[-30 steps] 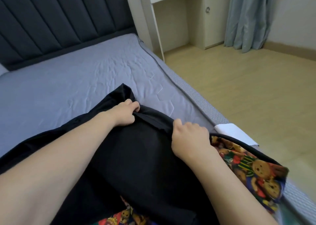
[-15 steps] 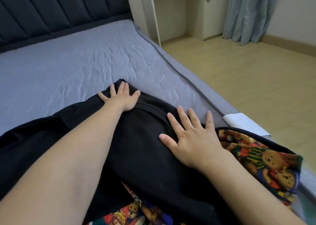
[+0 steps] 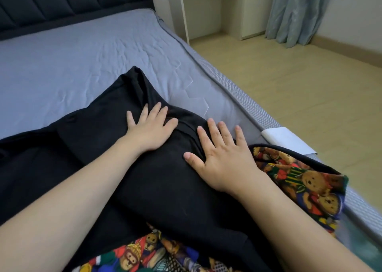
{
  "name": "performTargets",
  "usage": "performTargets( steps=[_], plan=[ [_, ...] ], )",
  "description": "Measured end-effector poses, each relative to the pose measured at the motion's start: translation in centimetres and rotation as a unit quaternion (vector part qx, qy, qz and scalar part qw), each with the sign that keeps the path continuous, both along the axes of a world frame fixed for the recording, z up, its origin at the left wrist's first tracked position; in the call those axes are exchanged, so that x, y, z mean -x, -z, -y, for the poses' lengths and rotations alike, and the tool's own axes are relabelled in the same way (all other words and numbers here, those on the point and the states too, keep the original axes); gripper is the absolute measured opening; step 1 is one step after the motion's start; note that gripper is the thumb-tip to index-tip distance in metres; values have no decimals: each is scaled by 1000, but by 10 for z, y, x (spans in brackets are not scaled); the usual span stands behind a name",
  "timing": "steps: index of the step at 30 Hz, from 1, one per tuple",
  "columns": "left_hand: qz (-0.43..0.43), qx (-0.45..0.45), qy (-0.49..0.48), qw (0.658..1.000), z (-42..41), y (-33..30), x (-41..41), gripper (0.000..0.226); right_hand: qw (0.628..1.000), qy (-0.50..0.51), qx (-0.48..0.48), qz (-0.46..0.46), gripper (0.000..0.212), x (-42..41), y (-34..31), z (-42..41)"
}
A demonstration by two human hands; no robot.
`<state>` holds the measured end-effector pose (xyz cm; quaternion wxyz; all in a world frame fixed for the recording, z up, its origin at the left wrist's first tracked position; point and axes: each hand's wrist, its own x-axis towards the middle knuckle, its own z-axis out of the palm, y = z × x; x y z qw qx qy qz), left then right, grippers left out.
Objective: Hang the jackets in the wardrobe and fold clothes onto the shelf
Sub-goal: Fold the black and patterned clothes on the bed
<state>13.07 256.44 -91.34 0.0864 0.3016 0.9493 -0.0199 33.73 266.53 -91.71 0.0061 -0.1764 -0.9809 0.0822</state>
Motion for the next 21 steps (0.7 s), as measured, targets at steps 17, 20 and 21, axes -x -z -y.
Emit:
performTargets(
  steps=[17,20,21],
  plan=[
    [46,20,-108,993,27,-53,-46,65,980,69,-40,180,74,-89,-43,9],
    [56,-29,-86,994,69,-66,-73,64,988,62,-28,136,68,-85,-63,12],
    [52,-41,-84,994,90,-69,-81,64,992,50,-28,117,65,-81,-72,19]
  ],
)
